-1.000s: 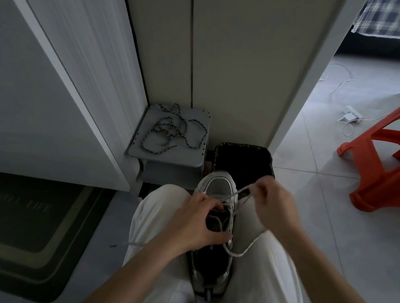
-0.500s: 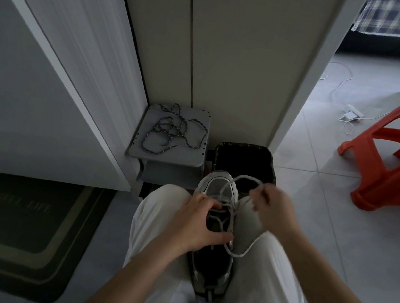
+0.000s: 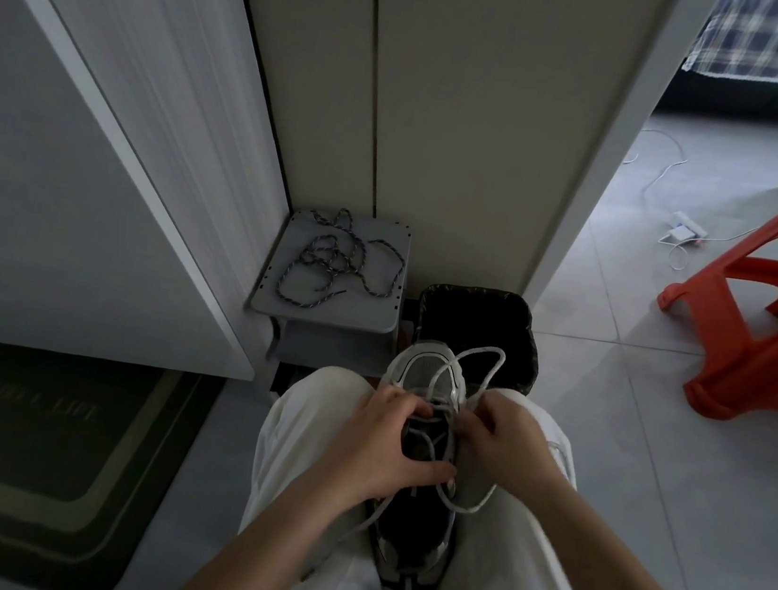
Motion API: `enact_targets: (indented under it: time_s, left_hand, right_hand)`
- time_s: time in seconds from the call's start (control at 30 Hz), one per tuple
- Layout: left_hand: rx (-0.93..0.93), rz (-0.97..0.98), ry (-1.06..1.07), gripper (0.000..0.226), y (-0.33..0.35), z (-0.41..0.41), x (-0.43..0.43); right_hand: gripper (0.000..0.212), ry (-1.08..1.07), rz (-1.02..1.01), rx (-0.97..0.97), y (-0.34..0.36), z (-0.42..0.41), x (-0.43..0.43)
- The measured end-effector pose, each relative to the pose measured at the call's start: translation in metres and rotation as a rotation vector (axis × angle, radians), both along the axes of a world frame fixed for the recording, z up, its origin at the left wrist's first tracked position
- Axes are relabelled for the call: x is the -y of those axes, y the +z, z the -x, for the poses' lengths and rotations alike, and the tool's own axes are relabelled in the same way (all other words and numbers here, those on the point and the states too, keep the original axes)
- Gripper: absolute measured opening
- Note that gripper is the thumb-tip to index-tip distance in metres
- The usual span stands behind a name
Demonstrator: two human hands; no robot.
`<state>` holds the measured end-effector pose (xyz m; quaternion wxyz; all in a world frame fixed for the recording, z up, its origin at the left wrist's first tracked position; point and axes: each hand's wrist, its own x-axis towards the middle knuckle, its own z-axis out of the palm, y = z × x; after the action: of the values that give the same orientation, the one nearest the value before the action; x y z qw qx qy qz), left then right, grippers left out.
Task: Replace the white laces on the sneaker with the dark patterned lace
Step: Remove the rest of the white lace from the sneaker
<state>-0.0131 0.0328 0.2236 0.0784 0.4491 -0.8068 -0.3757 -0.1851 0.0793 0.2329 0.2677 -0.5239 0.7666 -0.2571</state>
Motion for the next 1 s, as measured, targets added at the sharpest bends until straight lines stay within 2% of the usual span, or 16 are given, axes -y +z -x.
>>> enact_targets:
  time_s: [0.13,0.2,0.37,0.53,0.67,0.73,0.83,0.87,1.0]
  left_hand:
    - [0.009,0.007,-0.003,0.074,0.001,0.002,-0.001]
    - [0.006,0.007,-0.002,0.075,0.001,0.001,-0.002]
    - [-0.009,0.039,-0.002,0.075,0.002,0.0,-0.003]
    - [-0.034,0.034,0.01,0.071,0.0,-0.002,-0.005]
    - [-0.023,0.066,0.014,0.071,0.002,0.001,-0.006]
    - [-0.023,0.071,0.018,0.071,0.001,0.001,-0.007]
    - [-0.022,0.075,0.022,0.072,0.0,0.0,-0.008]
    - [-0.024,0.077,0.024,0.072,0.0,0.0,-0.008]
    - [-0.05,0.078,0.032,0.069,0.0,0.0,-0.009]
  right_hand:
    - [0.021,-0.288,0.153,0.29,0.021,0.04,0.012]
    - [0.023,-0.339,0.18,0.355,0.021,0.041,0.011]
    - [0.027,0.033,-0.039,0.159,0.002,0.002,-0.009]
    - [0.034,0.011,0.004,0.057,-0.003,0.002,-0.005]
    - [0.02,-0.353,0.16,0.525,0.017,0.04,0.004]
    - [0.019,-0.315,0.129,0.467,0.017,0.043,0.003]
    - [0.018,-0.036,-0.057,0.215,0.002,0.017,-0.004]
    - [0.016,-0.001,-0.077,0.187,-0.003,0.008,-0.006]
    - [0.027,-0.188,-0.024,0.283,-0.012,-0.002,-0.005]
